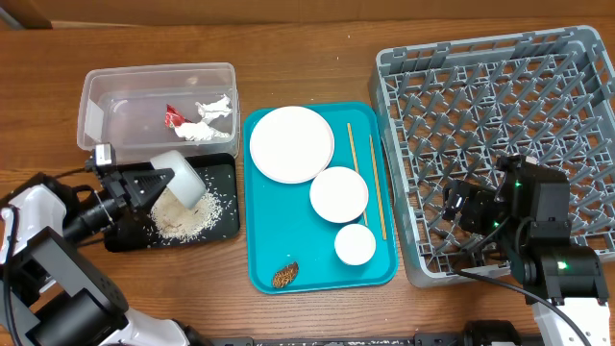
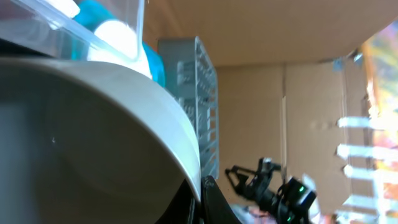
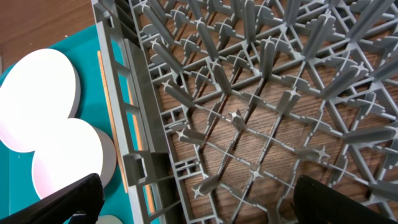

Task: Sort waste into correct bins and load items into the dishwasher
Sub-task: 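Lift the rice bowl and tip the rice onto the black tray, then return the emptied bowl to the teal tray and release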

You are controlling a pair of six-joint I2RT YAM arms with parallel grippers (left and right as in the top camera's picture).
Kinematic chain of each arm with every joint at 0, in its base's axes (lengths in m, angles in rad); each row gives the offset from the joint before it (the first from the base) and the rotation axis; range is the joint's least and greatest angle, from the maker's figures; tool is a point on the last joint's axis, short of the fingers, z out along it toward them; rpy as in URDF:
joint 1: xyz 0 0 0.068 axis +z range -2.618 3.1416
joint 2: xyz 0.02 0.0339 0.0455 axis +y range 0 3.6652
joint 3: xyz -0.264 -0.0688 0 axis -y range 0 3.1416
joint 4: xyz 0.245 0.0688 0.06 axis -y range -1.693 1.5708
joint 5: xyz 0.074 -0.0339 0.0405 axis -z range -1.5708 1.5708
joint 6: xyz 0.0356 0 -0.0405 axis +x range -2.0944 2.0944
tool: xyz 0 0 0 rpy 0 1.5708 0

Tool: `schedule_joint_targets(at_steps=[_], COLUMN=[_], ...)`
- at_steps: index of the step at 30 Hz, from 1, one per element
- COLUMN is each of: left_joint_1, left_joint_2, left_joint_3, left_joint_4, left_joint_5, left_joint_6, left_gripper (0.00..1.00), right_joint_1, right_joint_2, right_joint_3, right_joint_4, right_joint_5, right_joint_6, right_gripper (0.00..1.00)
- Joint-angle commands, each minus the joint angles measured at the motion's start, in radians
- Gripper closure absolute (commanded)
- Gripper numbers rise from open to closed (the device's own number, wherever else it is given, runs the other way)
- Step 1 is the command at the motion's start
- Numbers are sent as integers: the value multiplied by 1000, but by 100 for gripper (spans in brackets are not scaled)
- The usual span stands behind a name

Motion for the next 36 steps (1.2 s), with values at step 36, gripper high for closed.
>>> schedule_joint_targets(at_steps=[36], left_joint_1=[-1225], left_joint_2=[-107], left_joint_3=[104], left_joint_4=[399], left_joint_5=[-1247], left_joint_6=[-941], left_gripper=[91], right_joint_1=[-4], right_joint_2=[-5], right_joint_3=[79], right_joint_4=[-65], right_joint_5=[9], right_joint_6=[-7], right_gripper=[0])
